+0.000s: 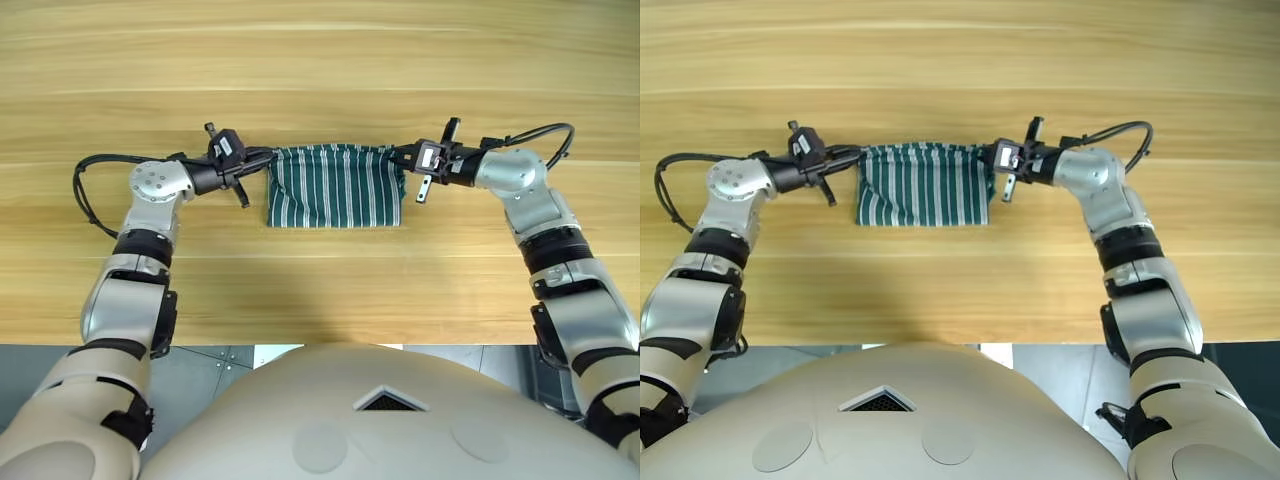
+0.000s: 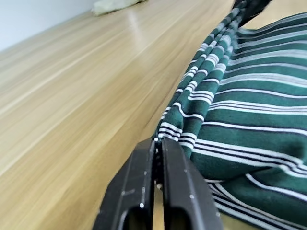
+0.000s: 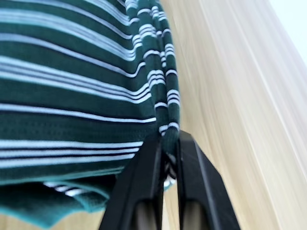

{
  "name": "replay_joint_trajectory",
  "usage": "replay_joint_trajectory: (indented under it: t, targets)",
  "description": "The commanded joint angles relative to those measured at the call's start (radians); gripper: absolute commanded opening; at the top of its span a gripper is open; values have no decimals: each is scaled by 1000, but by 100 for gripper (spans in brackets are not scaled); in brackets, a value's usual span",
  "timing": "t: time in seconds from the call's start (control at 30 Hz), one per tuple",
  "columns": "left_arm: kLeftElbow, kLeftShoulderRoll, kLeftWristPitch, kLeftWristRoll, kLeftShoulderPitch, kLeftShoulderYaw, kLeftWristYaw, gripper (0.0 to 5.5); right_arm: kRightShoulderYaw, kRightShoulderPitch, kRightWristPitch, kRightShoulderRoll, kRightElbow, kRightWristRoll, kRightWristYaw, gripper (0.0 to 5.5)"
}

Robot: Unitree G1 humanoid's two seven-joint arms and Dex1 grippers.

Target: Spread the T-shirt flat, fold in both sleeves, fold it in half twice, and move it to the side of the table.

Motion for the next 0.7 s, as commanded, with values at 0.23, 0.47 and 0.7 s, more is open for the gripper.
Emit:
replay_joint_trajectory:
  t: [0.23, 0.47, 0.7]
  targets:
    - [193, -71, 118, 107, -116, 18, 142, 111, 35, -63, 7, 39, 281, -68, -67, 65]
    - [227, -79, 225, 49, -209, 131, 171, 233, -258, -185, 140, 114, 440, 260, 14, 194]
    - [271, -92, 363, -32, -319, 311, 376, 330, -626, -325, 401, 148, 587, 597, 14, 298]
